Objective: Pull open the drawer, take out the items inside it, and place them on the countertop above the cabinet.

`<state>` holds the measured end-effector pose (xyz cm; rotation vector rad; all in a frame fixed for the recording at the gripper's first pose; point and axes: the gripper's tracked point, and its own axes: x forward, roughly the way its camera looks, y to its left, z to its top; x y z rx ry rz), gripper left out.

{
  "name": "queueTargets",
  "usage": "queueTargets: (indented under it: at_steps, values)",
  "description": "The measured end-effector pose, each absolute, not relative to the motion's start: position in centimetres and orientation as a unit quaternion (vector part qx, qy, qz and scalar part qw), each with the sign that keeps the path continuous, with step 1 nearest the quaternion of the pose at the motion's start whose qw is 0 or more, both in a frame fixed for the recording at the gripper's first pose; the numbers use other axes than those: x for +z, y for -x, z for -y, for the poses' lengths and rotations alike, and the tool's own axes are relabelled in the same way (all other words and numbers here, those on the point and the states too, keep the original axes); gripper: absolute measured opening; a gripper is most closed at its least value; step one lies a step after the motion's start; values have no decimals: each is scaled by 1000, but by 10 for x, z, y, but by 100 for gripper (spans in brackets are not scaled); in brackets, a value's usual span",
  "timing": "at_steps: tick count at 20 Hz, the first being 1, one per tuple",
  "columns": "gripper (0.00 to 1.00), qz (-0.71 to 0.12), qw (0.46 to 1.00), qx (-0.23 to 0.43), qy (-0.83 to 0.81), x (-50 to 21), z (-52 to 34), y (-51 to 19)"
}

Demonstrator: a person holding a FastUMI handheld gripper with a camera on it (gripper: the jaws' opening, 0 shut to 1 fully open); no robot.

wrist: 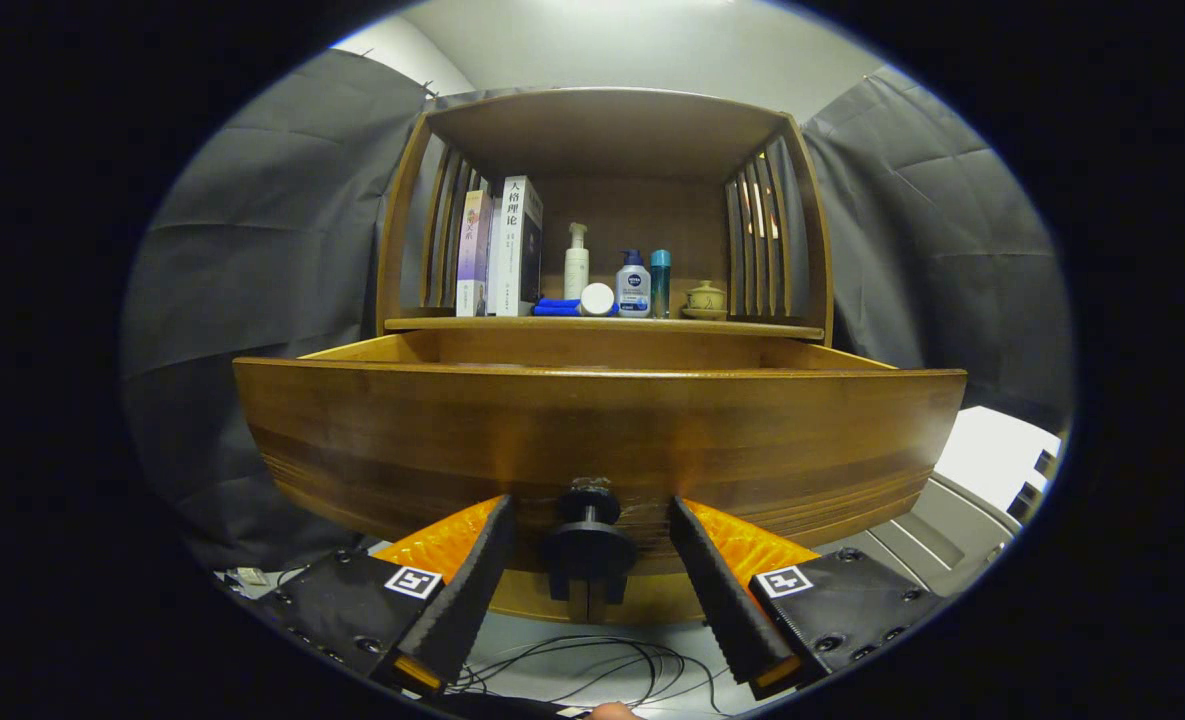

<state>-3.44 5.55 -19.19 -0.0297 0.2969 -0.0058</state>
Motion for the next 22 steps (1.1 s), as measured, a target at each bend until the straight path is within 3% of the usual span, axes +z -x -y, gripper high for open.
queueTargets:
  at_steps: [22]
  values:
    - [98, -147, 989, -15, 7, -193, -57, -54]
